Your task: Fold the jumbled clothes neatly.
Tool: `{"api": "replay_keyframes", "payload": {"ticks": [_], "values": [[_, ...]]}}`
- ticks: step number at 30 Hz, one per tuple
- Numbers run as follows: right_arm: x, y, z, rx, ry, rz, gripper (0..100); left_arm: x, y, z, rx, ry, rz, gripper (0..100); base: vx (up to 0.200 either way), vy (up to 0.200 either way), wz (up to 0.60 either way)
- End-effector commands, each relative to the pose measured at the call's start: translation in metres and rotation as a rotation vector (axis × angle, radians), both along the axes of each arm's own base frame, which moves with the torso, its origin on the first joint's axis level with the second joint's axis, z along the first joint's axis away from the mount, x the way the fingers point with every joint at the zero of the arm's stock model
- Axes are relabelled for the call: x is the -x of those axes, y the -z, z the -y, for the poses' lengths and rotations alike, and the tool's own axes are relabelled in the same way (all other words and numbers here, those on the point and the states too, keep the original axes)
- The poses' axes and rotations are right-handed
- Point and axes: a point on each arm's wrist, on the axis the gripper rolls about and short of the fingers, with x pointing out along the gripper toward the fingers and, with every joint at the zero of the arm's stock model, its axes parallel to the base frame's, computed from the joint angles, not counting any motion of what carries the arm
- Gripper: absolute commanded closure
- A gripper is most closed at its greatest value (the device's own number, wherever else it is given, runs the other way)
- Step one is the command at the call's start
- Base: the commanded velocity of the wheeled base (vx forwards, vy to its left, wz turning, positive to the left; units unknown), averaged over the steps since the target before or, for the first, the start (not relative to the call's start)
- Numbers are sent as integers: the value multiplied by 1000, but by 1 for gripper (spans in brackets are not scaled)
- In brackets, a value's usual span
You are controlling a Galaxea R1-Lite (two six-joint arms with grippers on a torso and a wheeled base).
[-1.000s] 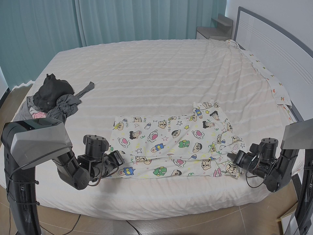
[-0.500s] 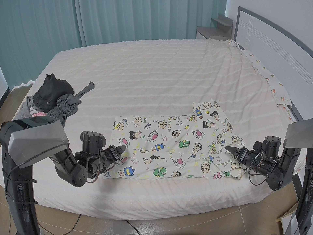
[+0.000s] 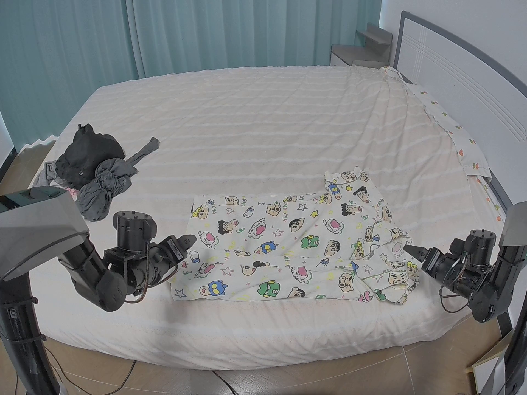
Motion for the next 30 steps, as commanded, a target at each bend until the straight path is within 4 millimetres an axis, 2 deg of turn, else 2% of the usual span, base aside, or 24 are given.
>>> {"api": "replay_keyframes", "payload": {"ticks": [1, 6, 10, 13, 17, 23, 24, 30], "values": [[30, 1, 5, 41, -25, -43, 0, 38, -9, -12, 22, 46, -51, 0, 0, 0, 0], [51, 16, 1, 91, -194, -118, 0, 78, -6, -27, 104, 167, -149, 0, 0, 0, 0], [55, 22, 1, 100, -236, -144, 0, 87, 1, -35, 120, 201, -199, 0, 0, 0, 0], [56, 20, 2, 107, -247, -108, 0, 80, 17, -46, 61, 203, -231, 0, 0, 0, 0], [66, 19, -1, 82, -288, -128, 0, 67, 31, -48, 24, 215, -249, 0, 0, 0, 0], [67, 19, -3, 56, -282, -144, 0, 45, 33, -45, 26, 217, -209, 0, 0, 0, 0], [67, 19, -3, 52, -281, -146, 0, 36, 33, -43, 26, 220, -193, 0, 0, 0, 0], [67, 20, -3, 52, -281, -149, 0, 22, 38, -34, 27, 242, -173, 0, 0, 0, 0]]}}
